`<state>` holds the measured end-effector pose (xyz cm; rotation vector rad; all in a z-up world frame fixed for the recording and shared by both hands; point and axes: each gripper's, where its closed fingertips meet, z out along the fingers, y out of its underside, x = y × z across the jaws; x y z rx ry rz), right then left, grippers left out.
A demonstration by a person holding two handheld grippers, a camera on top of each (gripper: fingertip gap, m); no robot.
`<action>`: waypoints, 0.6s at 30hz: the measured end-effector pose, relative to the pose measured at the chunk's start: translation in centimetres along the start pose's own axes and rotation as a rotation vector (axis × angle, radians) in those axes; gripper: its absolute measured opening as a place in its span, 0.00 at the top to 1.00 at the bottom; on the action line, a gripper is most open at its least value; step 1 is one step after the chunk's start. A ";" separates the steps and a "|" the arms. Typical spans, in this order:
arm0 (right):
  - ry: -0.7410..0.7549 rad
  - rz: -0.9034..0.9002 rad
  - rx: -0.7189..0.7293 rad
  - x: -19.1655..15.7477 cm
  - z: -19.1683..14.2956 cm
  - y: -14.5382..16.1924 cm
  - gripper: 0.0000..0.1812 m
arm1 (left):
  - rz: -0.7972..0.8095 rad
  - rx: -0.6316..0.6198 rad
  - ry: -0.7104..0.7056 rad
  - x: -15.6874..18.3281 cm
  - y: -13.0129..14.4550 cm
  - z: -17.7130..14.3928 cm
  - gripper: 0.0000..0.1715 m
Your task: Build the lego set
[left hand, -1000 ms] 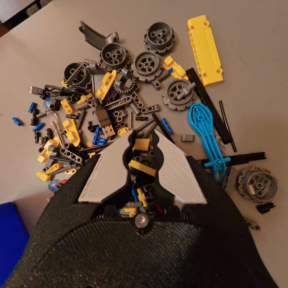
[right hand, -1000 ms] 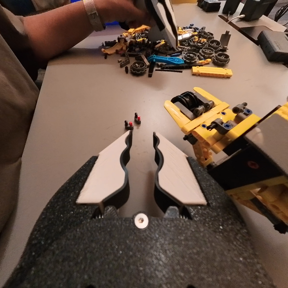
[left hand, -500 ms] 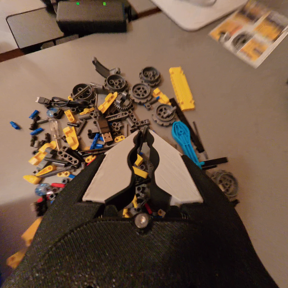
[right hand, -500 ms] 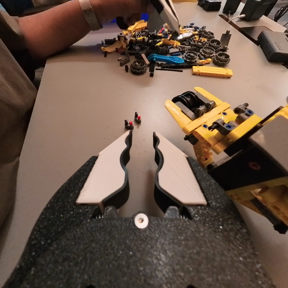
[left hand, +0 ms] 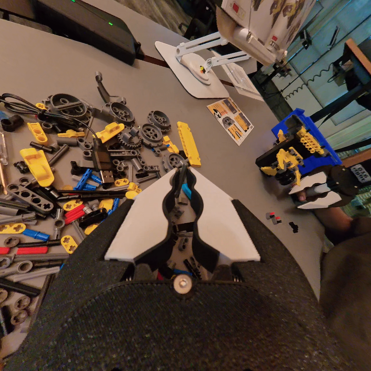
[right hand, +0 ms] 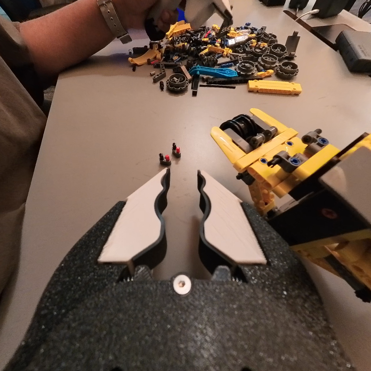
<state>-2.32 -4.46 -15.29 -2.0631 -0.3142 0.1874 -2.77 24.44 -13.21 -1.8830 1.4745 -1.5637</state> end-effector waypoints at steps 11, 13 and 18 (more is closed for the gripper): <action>-0.005 0.011 -0.007 0.1 0.1 0.1 0.85 | -0.006 -0.033 -0.053 -1.2 0.6 0.0 0.99; -0.010 0.024 -0.007 0.2 0.1 0.1 0.85 | -0.003 -0.028 -0.056 -1.1 0.5 -0.2 0.99; -0.015 0.048 0.013 0.4 -0.1 -0.1 0.84 | 0.022 -0.029 -0.076 -1.0 0.4 -0.3 0.99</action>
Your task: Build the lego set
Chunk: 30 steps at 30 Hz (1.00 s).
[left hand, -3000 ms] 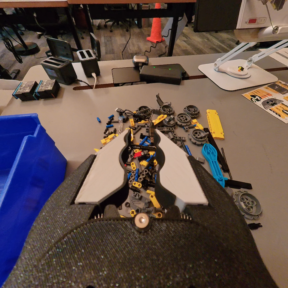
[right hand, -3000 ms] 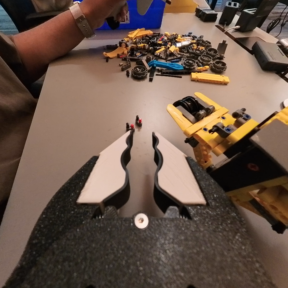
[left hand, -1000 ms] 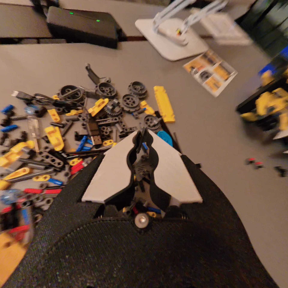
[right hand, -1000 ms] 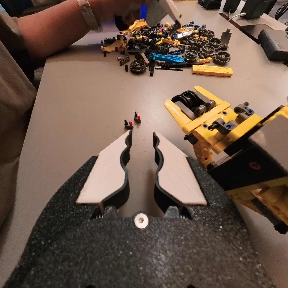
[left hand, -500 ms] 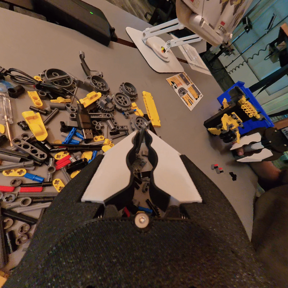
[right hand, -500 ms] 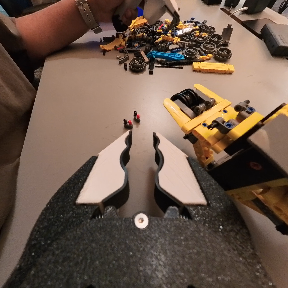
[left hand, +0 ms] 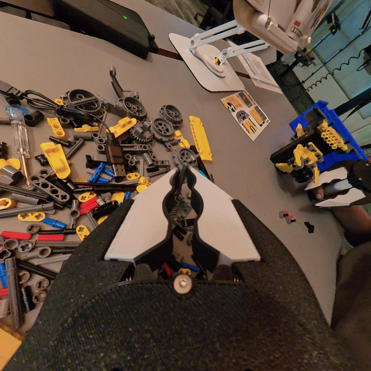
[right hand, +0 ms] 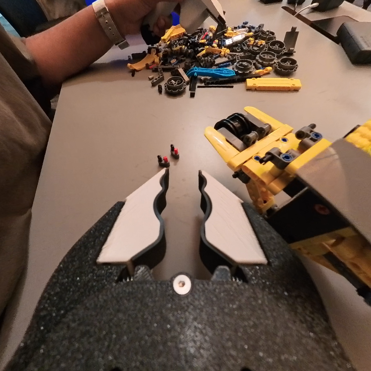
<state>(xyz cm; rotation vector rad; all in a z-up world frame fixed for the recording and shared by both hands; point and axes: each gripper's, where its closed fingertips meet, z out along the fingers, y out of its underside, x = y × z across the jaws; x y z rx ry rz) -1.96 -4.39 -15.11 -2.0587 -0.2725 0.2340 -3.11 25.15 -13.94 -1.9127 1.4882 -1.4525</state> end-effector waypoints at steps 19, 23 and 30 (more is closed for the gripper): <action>-0.025 0.017 0.015 -0.1 -0.2 -0.2 0.84 | 0.015 -0.041 -0.052 -0.9 0.8 0.6 0.99; -0.029 0.025 0.019 -0.1 -0.2 -0.2 0.84 | 0.019 -0.042 -0.057 -1.0 0.8 0.7 0.99; -0.028 0.021 0.017 -0.1 -0.2 -0.2 0.83 | 0.021 -0.036 -0.056 -1.0 0.8 0.7 0.99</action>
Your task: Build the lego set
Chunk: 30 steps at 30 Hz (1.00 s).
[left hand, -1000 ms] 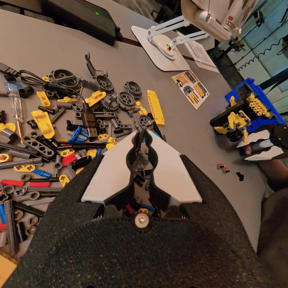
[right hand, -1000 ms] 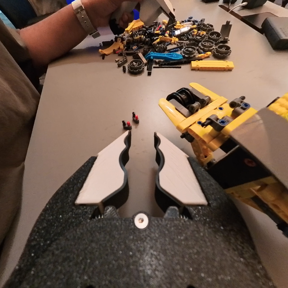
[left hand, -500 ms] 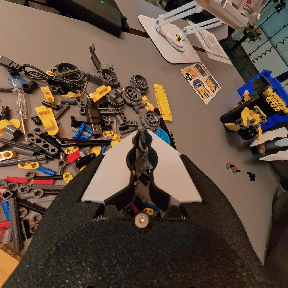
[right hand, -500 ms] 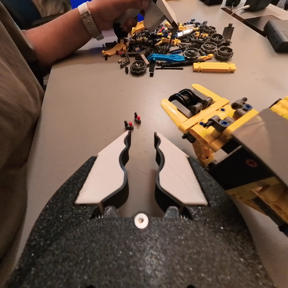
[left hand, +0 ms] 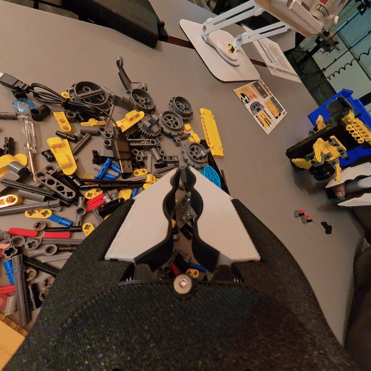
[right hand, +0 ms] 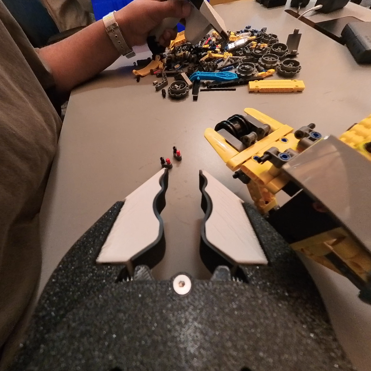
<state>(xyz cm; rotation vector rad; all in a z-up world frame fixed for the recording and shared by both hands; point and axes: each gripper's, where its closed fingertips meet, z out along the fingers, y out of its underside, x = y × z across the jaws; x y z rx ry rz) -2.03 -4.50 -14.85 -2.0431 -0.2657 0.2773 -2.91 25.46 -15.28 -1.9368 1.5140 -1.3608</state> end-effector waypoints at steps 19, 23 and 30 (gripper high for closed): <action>-0.002 0.001 -0.027 0.0 0.3 0.3 0.83 | 0.008 0.019 0.012 0.3 -0.3 -0.3 1.00; -0.012 0.028 -0.013 0.1 0.2 0.2 0.83 | 0.000 0.030 0.034 0.6 -0.5 -0.4 1.00; -0.007 0.013 -0.018 0.1 0.2 0.2 0.82 | 0.023 0.031 0.041 1.0 -0.6 -0.4 1.00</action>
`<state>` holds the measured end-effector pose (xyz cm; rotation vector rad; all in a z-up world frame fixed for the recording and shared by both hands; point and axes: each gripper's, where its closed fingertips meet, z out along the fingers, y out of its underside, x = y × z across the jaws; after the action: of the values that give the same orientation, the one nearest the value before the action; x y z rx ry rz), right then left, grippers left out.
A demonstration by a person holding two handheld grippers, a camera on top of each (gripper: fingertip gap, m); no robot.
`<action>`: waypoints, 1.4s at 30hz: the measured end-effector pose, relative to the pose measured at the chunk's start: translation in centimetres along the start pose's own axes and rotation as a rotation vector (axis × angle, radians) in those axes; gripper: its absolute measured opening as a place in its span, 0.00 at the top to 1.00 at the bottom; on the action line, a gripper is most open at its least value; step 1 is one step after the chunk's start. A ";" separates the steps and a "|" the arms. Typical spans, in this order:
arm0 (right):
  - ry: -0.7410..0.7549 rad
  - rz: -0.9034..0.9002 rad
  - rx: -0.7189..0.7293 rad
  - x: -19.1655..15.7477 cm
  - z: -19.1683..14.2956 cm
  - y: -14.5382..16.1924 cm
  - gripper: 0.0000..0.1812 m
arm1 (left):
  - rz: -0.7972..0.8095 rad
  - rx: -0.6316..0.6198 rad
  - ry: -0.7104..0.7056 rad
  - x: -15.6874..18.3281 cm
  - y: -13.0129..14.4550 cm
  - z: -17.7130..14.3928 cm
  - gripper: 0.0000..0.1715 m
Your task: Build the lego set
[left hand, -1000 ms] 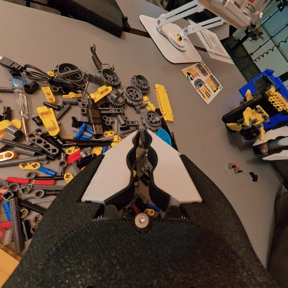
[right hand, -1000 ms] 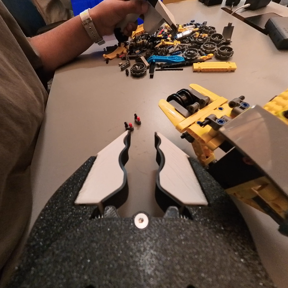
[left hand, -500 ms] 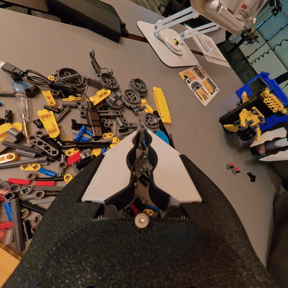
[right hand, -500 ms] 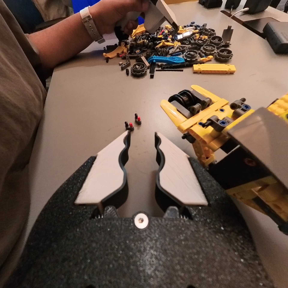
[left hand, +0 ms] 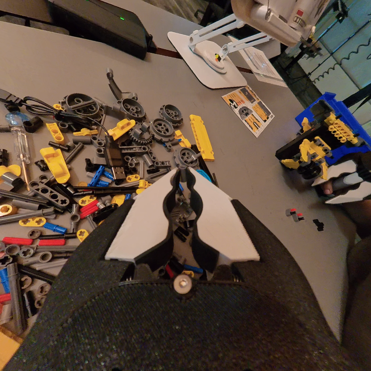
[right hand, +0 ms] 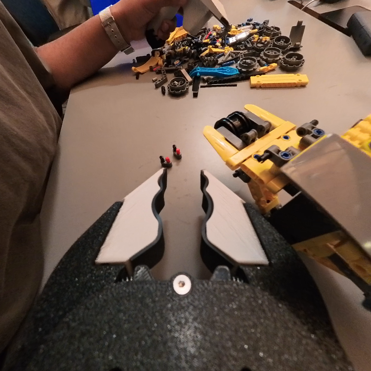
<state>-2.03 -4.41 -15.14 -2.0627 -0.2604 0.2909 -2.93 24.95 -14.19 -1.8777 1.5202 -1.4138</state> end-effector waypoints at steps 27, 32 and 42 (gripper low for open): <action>0.005 -0.012 -0.022 -0.1 0.2 0.3 0.82 | 0.226 -0.228 -0.268 -1.6 3.1 2.0 0.97; 0.003 -0.008 -0.022 -0.1 0.2 0.3 0.82 | 0.194 -0.211 -0.359 -3.0 2.8 1.6 0.96; 0.007 -0.016 -0.032 -0.1 0.3 0.4 0.82 | 0.159 -0.243 -0.392 -3.1 3.5 2.3 0.93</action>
<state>-2.20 -4.36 -15.62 -2.0920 -0.2789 0.2719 -2.69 25.70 -19.31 -1.9726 1.6460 -0.7623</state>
